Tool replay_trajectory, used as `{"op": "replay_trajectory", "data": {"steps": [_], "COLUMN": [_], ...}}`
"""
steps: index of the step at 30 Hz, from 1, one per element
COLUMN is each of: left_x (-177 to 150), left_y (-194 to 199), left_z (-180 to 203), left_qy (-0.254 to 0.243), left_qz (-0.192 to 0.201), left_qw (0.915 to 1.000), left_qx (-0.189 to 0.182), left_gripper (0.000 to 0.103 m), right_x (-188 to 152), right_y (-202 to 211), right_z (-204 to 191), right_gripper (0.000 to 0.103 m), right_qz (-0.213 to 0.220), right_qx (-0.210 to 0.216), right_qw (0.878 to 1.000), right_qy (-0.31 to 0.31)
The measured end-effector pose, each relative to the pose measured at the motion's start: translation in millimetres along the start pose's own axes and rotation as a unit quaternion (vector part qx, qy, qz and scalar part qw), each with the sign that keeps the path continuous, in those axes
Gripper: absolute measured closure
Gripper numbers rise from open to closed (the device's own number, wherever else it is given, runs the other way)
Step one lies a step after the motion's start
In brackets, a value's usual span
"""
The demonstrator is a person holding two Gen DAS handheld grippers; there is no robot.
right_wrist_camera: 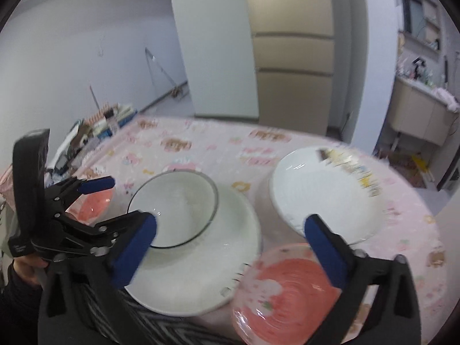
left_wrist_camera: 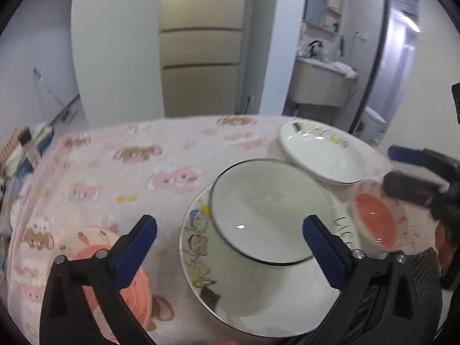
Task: Organize plates and bowls
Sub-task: 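Lower the white bowl onto the 'Life' plate and open both tools, then move both tools to the pink swirl bowl and close on its rim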
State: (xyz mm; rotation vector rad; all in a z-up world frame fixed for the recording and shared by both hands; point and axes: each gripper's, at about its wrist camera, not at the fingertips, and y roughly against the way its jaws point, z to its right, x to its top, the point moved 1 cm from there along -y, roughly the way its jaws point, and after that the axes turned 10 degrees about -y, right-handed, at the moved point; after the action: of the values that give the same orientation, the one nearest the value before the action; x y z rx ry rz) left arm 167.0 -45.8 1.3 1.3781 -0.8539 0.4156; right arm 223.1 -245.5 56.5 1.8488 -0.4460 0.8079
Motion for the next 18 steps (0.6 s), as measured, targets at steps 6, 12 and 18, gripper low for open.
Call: {"op": "replay_trajectory", "data": {"steps": [6,12,18], "left_x": [18,36,48], "left_y": [22,9,-25], "left_z": [56,120,118], "left_qy": [-0.033,-0.068,0.008], "left_qz": [0.027,0.025,-0.029], "left_qw": [0.9984,0.9918,0.9853], "left_qx": [-0.037,-0.105,-0.168], "left_gripper": [0.0,0.0,0.014], "right_x": [-4,-34,-58], "right_y": [48,40,19], "right_z": [50,107,136], "right_gripper": [0.0,0.0,0.048], "right_qz": [0.034,0.012,-0.019], "right_qx": [-0.037,-0.038,-0.014], "right_qw": [0.998,0.992,0.986], "right_qy": [-0.038,-0.116,-0.162]}}
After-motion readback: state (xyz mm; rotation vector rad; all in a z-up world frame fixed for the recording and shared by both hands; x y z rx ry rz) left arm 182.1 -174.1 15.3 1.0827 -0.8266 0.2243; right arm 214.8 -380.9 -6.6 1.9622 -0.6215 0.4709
